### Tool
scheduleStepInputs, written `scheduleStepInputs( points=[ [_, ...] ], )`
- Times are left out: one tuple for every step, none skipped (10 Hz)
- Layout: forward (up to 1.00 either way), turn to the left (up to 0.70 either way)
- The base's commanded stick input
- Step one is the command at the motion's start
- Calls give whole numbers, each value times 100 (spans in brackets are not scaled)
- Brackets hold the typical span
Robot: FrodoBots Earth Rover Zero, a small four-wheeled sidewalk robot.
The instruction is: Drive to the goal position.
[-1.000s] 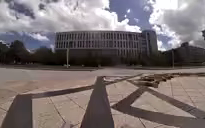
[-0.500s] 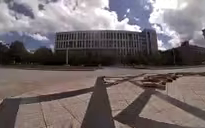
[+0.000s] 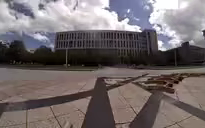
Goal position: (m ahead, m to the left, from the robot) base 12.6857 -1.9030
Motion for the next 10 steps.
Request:
scheduleStepInputs(
  points=[
    [70,0],
    [70,0],
    [70,0],
    [70,0],
    [70,0],
    [70,0],
    [70,0],
    [70,0],
    [70,0],
    [70,0]
  ],
)
